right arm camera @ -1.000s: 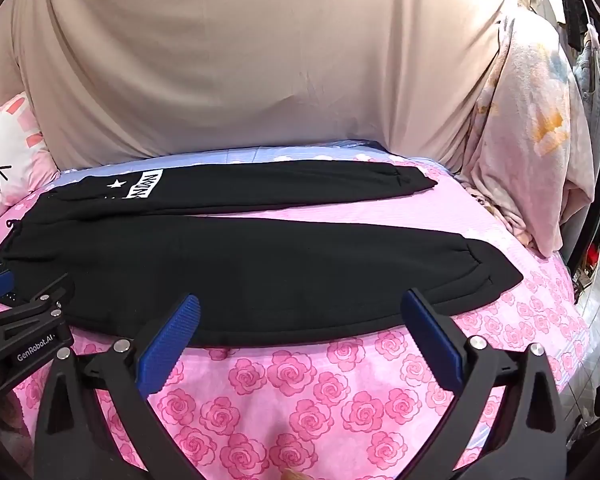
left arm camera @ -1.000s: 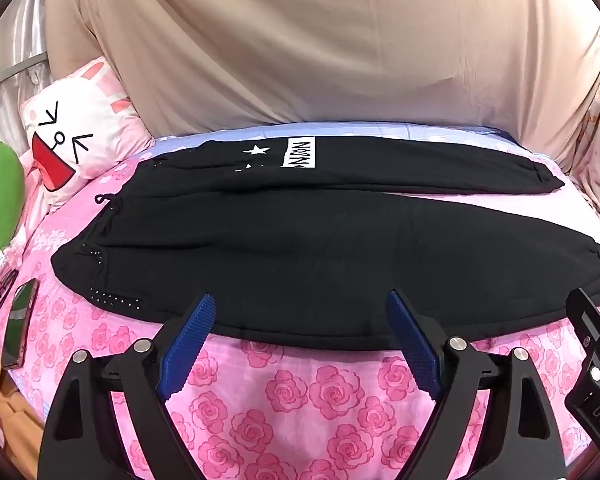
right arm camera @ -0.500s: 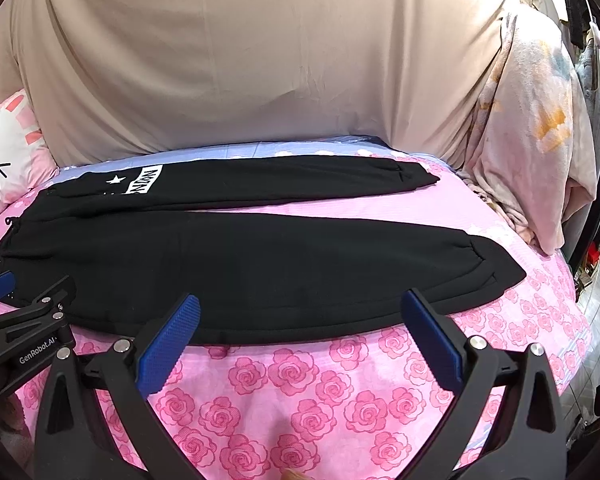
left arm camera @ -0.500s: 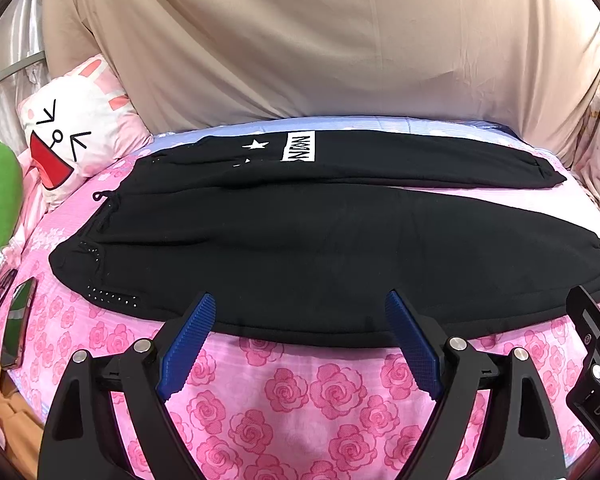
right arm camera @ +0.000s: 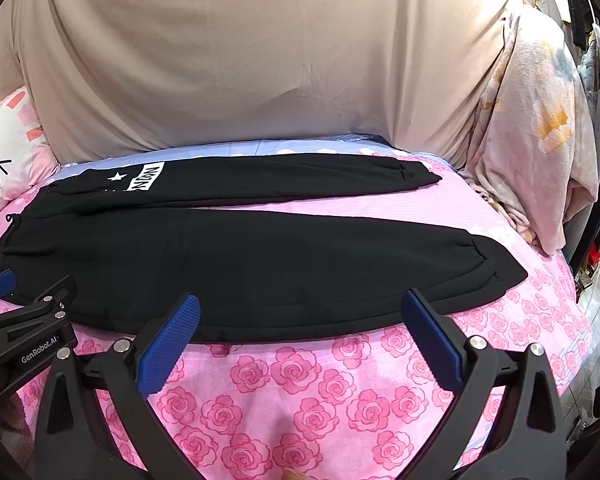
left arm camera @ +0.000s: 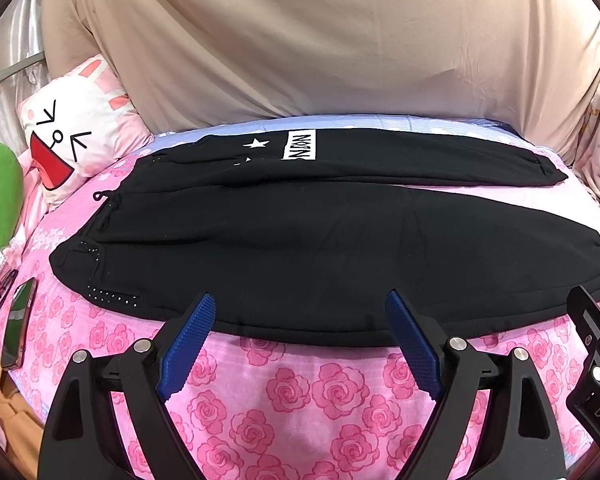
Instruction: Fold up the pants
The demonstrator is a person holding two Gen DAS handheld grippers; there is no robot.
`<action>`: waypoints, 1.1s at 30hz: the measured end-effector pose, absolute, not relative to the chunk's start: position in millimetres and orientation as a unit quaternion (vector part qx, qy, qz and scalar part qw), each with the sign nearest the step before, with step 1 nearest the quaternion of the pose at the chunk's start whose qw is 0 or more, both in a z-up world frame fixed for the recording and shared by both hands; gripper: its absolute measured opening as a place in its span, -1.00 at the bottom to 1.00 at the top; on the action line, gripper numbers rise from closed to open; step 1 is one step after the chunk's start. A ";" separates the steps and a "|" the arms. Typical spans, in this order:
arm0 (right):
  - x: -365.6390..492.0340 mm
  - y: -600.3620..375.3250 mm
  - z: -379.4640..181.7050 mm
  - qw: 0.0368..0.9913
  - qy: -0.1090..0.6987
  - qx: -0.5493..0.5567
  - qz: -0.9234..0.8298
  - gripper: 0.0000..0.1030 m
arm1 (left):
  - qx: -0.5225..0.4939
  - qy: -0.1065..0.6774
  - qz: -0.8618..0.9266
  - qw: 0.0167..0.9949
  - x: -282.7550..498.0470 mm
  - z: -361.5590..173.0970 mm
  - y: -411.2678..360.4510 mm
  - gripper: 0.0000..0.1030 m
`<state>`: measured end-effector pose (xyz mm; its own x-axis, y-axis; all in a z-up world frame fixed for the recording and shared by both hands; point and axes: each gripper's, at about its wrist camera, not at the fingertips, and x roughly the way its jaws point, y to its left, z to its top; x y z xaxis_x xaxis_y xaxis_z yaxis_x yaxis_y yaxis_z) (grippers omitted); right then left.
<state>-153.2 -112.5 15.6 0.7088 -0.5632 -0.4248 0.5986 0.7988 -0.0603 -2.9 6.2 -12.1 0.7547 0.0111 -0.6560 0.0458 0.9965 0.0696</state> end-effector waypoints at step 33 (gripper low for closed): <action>-135.4 -120.4 15.8 0.922 0.228 0.037 -0.310 0.91 | 0.046 0.362 -0.004 0.931 15.2 -16.8 2.2 0.63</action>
<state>-135.4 -120.4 15.8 0.7030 -0.5555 -0.4442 0.5896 0.8044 -0.0730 15.2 2.2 -16.8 0.7383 0.0251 -0.6740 0.0414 0.9957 0.0824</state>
